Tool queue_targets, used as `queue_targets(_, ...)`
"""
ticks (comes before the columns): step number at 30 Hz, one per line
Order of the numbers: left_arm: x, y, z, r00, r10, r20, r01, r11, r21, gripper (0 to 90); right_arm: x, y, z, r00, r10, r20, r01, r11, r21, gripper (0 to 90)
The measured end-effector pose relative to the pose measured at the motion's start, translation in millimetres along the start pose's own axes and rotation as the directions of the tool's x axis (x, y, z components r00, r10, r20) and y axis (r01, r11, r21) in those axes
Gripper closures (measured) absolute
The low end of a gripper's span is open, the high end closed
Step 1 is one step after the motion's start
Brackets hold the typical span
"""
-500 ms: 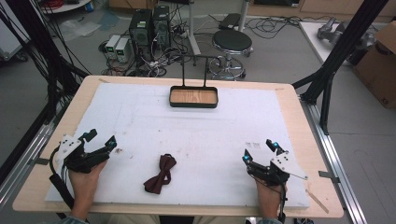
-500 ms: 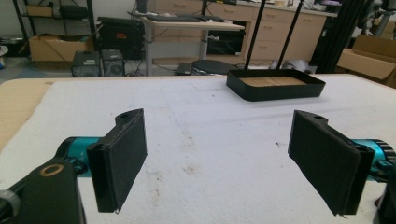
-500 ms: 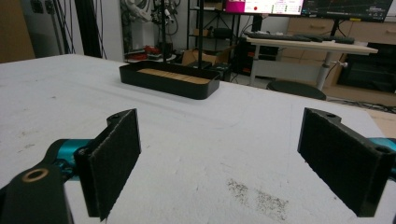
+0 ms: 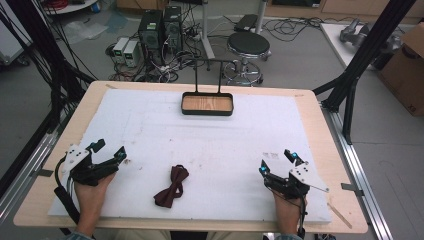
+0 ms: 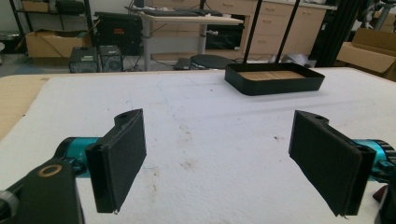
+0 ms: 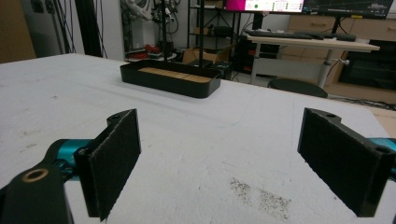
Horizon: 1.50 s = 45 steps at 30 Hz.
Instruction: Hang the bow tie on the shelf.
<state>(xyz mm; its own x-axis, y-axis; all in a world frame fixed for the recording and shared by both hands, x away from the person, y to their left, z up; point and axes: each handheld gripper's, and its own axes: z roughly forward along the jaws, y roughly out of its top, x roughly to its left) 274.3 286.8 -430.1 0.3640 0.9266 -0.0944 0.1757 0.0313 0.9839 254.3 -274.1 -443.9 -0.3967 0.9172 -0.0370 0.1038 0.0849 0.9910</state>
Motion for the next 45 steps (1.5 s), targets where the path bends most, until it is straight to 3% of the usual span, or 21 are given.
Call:
queue_targets(17,-1.5,-0.2,0.3,1.0,-0.002,0.005,0.002,1.0,0.005,19.3,1.0,0.0,0.3,1.0,-0.004,0.003,0.004,1.0,0.007,12.3)
queue_targets(24,-7.1,4.4,-3.8,0.999,-0.023,0.039,0.023,0.9996,0.014,20.1,0.6,0.0,0.4,1.0,-0.004,0.004,0.004,1.0,0.006,12.3)
queue_targets(31,-22.9,6.7,-6.5,0.9954,0.015,0.095,-0.018,0.9994,0.029,22.2,0.5,-0.1,0.5,1.0,-0.004,0.005,0.004,1.0,0.007,12.3)
queue_targets(34,-36.8,6.2,-5.8,0.9864,0.046,0.158,-0.054,0.9975,0.046,23.0,0.3,-0.1,0.4,1.0,-0.002,0.004,0.002,1.0,0.008,12.3)
queue_targets(35,-36.8,6.2,-5.8,0.9864,0.046,0.158,-0.054,0.9975,0.046,23.2,0.2,-0.1,0.4,1.0,-0.002,0.004,0.002,1.0,0.007,12.2)
queue_targets(37,-48.6,5.5,-6.5,0.9792,0.075,0.189,-0.087,0.9943,0.06,23.9,0.1,-0.2,0.3,1.0,-0.002,0.002,0.002,1.0,0.006,12.3)
queue_targets(40,-55.9,4.6,-8.3,0.974,0.096,0.205,-0.112,0.9915,0.067,26.2,0.1,-0.2,0.3,1.0,-0.003,0.001,0.003,1.0,0.007,12.3)
queue_targets(42,-64.4,3.2,-9.9,0.9633,0.105,0.247,-0.126,0.9895,0.071,26.4,0.3,-0.2,0.3,1.0,-0.001,0.001,0.001,1.0,0.007,12.3)
queue_targets(44,-66.8,2.5,-10.2,0.96,0.104,0.26,-0.127,0.9893,0.072,26.5,0.4,-0.2,0.5,1.0,0.0,0.001,0.0,1.0,0.008,12.3)
queue_targets(45,-71.2,1.4,-10.2,0.9513,0.106,0.29,-0.134,0.9878,0.079,26.7,0.3,-0.2,0.4,1.0,-0.001,0.002,0.001,1.0,0.009,12.3)
